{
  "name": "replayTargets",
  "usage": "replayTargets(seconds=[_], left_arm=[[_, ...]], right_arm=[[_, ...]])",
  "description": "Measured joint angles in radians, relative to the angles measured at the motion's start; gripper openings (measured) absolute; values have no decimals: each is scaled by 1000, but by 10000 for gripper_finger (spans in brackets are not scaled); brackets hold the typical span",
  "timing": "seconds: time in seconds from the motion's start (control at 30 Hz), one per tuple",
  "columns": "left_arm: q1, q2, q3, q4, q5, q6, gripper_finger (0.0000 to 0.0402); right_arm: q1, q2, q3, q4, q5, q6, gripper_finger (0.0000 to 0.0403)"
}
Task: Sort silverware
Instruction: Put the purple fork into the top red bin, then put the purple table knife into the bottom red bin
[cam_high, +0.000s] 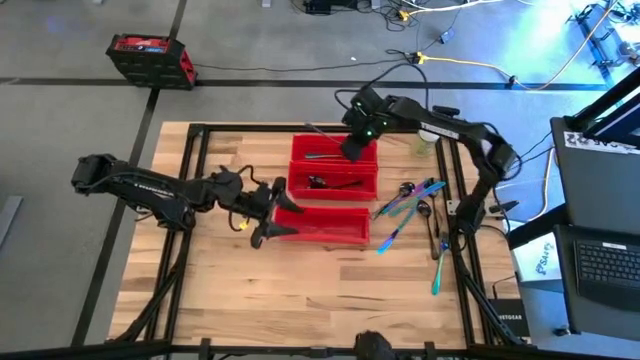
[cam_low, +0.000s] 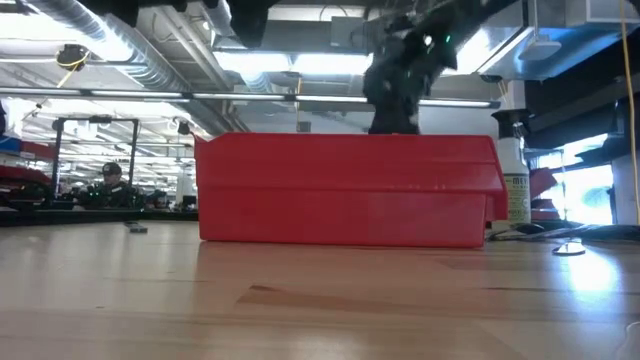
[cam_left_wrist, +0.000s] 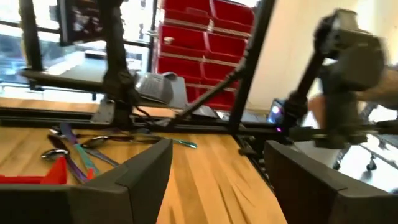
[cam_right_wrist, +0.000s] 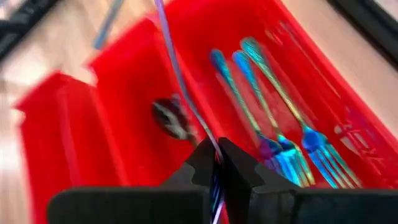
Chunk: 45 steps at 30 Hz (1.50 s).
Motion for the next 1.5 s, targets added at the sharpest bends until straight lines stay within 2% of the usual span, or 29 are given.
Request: replayTargets(seconds=[0.2,0.37,0.47,0.63,0.73,0.97,1.27,1.37,1.5], left_arm=[[-12,2,0,-28,0,-6,241],[-12,3,0,-54,-21,-26,241],[-12,3,0,-54,-34,-26,241],[-12,3,0,-59,-55,-26,241],[-12,3,0,-62,-69,-26,241],[-12,3,0,-74,-71,-26,241],[-12,4,0,-75,-73,-27,241],[-12,3,0,-74,-73,-26,241],[-12,3,0,-88,-76,-19,241]], right_arm=[[-53,97,49,-73,-20,-161,0],[-59,155,165,-213,86,-318,0],[-54,159,224,-252,114,-422,0],[-12,163,245,-295,157,-581,0],[18,167,247,-300,221,-627,0],[33,171,246,-304,308,-610,1],[33,171,246,-301,318,-537,5],[33,171,246,-291,324,-516,28],[33,171,246,-272,338,-460,79]])
